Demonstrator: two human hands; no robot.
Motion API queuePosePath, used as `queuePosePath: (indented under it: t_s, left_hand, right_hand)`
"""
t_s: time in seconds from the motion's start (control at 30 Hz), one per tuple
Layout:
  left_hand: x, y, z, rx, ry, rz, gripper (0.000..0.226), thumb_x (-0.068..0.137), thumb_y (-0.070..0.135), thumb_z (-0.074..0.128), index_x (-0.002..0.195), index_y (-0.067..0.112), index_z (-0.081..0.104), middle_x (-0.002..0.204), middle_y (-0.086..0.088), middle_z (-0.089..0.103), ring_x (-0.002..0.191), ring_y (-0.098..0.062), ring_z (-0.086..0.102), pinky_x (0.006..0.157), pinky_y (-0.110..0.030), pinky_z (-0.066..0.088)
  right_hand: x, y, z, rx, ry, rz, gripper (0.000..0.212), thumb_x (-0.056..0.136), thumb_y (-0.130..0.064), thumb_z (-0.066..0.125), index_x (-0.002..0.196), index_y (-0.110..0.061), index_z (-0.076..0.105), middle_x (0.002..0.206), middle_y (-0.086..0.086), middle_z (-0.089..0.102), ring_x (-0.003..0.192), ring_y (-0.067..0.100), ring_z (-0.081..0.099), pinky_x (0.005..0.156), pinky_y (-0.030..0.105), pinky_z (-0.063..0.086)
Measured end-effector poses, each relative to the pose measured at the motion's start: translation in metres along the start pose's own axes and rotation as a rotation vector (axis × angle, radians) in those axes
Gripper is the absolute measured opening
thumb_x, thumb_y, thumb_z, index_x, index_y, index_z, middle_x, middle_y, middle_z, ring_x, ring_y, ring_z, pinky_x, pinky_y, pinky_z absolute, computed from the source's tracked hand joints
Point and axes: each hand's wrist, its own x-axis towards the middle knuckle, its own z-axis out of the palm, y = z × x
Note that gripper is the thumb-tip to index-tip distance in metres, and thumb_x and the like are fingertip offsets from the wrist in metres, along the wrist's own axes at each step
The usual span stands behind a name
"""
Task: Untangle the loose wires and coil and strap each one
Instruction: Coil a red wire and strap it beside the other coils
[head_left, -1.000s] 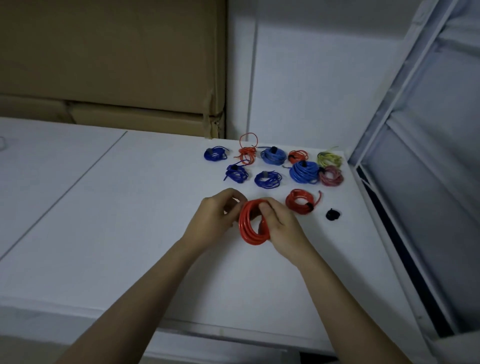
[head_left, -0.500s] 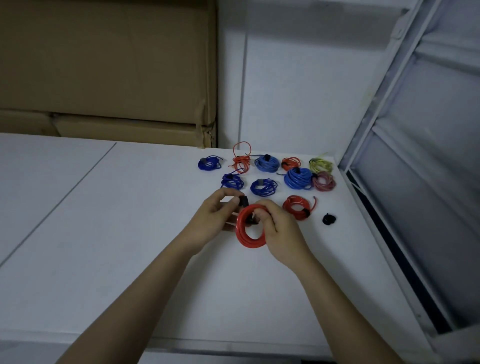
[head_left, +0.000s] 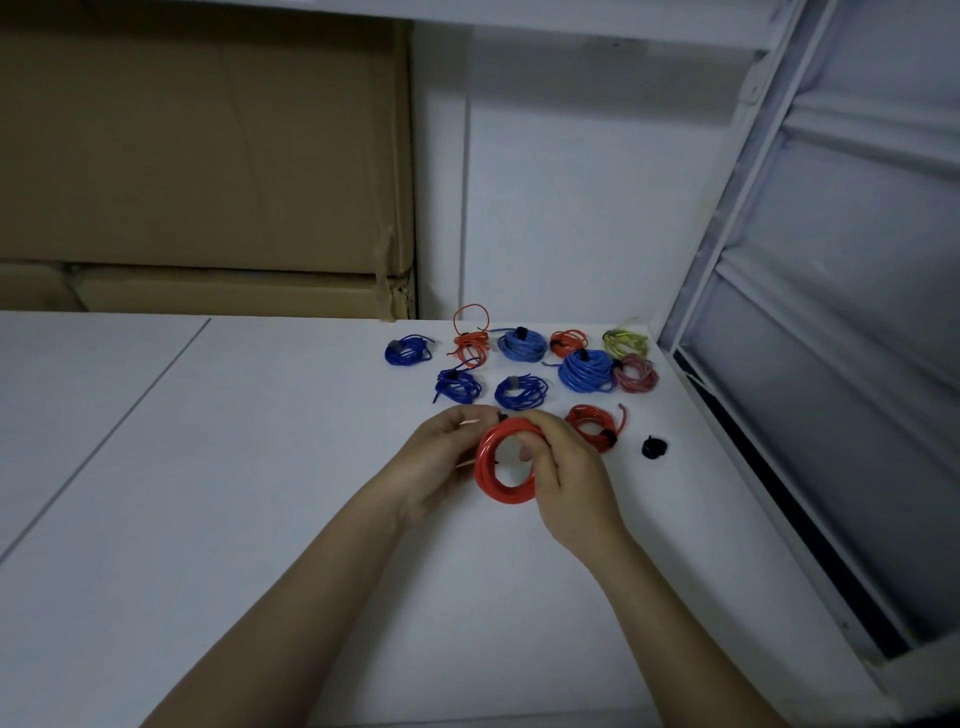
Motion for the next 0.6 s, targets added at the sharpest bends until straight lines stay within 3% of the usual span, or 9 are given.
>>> queuePosePath:
  t_s: [0.23,0.33,0.6]
  left_hand:
    - [-0.0029,-0.0026,-0.0059,0.055,-0.043,0.064,0.018,0.092,0.007,0.056,0.104,0.014,0.068,0.095,-0.003,0.075,0.086,-0.012,0.07,0.073,-0.02,0.054]
    - [-0.0046,-0.0016,-0.0051,0.035,-0.064,0.06,0.018,0.094,0.009,0.054,0.104,0.014,0.068,0.094,-0.003,0.075,0.083,-0.011,0.071,0.069,-0.02,0.054]
    - [-0.0094,0.0041,0.0015,-0.023,-0.112,0.067,0.018,0.091,0.019,0.056,0.106,0.013,0.066,0.086,0.001,0.073,0.073,-0.007,0.067,0.065,-0.02,0.054]
  right_hand:
    - [-0.0047,0.0013,0.0002,0.068,0.014,0.002,0.027,0.099,-0.016,0.045,0.121,-0.016,0.06,0.098,-0.016,0.06,0.086,0.001,0.058,0.077,0.012,0.045]
    - [-0.0062,-0.0007,-0.0012,0.128,0.009,-0.002,0.025,0.095,-0.026,0.042,0.112,-0.027,0.059,0.092,-0.022,0.061,0.083,-0.003,0.059,0.074,0.007,0.043]
    - [-0.0085,-0.0055,-0.0046,0.178,-0.026,-0.001,0.023,0.098,-0.02,0.043,0.105,-0.035,0.058,0.086,-0.022,0.063,0.084,-0.004,0.059,0.075,0.006,0.042]
